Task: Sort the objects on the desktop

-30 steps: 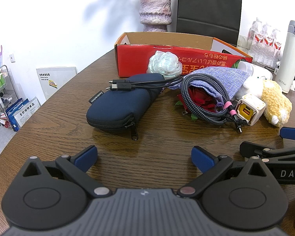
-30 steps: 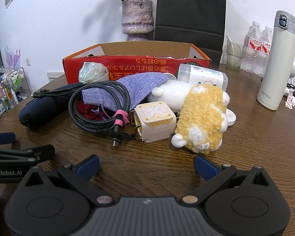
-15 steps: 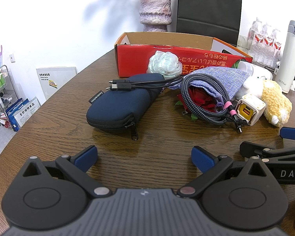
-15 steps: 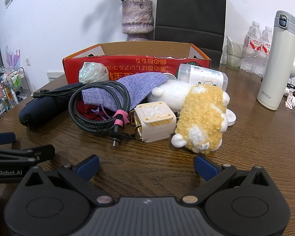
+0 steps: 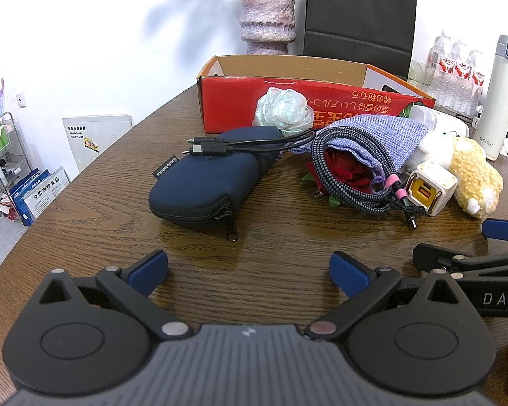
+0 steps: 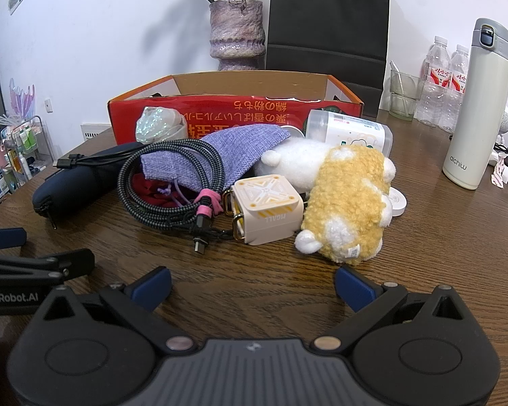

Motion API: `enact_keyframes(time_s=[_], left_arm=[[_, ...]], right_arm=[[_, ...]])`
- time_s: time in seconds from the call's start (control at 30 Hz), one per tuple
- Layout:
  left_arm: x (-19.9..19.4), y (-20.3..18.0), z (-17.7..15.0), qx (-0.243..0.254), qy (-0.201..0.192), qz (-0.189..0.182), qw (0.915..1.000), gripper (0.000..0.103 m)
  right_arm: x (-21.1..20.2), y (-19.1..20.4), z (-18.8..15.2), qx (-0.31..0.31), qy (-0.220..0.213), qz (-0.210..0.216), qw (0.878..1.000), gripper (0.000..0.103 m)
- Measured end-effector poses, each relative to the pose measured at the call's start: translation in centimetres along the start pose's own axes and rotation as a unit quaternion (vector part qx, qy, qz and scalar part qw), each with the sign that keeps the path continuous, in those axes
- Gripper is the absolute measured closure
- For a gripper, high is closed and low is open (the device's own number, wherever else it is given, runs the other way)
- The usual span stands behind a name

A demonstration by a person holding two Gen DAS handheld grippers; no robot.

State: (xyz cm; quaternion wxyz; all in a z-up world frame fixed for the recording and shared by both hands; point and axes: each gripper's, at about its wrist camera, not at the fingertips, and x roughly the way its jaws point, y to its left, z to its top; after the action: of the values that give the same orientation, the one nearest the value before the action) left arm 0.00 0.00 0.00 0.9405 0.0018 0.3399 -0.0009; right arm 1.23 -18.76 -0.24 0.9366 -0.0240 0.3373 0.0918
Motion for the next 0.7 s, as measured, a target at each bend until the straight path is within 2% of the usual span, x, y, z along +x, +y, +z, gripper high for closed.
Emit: enact_keyframes(time_s=[0.2, 0.33, 0.4, 0.47, 0.53, 0.6, 0.63, 0.67, 0.7], left_arm=[[-0.1, 0.4, 0.0, 0.014, -0.003, -0.013, 0.9998, 0.0], [-0.2, 1.9, 0.9, 0.01, -0.028, 0.008, 0.9995, 0.0], [-0.2, 2.6, 1.7, 0.01, -0.054, -0.001, 0.9985, 0.0], [0.3, 3.0, 3.0, 0.02, -0.06, -0.014, 0.9979, 0.0], [1.6, 3.4, 4.1, 0.026, -0.048, -0.023, 0.9983, 0.0], [3.2, 3.3, 5.0, 0.025, -0.028, -0.01, 0.9992, 0.0], [3.8, 3.3, 5.3, 0.026, -0.024, -0.002, 0.9994, 0.001], [4.3, 3.2, 5.4, 0.028, -0.021, 0.0, 0.9994, 0.007], [4.5, 3.2, 5.6, 0.031, -0.017, -0.004, 0.9994, 0.011]], right_arm=[[-0.5, -0.6, -0.1, 0.016, -0.007, 0.004, 1.0, 0.0], [-2.6, -2.9, 0.3, 0.062, -0.053, 0.041, 0.996, 0.001], [-3.3, -4.0, 0.8, 0.075, -0.076, 0.032, 0.994, 0.002], [-3.2, -4.9, 1.7, 0.084, -0.089, 0.012, 0.992, 0.006], [-2.5, -5.7, 2.5, 0.089, -0.088, 0.003, 0.992, 0.009], [-1.5, -6.3, 3.2, 0.098, -0.081, -0.002, 0.992, 0.012], [-1.0, -6.6, 3.3, 0.101, -0.076, -0.004, 0.992, 0.015], [-0.4, -6.9, 3.5, 0.106, -0.072, -0.006, 0.992, 0.019], [0.2, -7.1, 3.5, 0.108, -0.066, -0.008, 0.992, 0.03]])
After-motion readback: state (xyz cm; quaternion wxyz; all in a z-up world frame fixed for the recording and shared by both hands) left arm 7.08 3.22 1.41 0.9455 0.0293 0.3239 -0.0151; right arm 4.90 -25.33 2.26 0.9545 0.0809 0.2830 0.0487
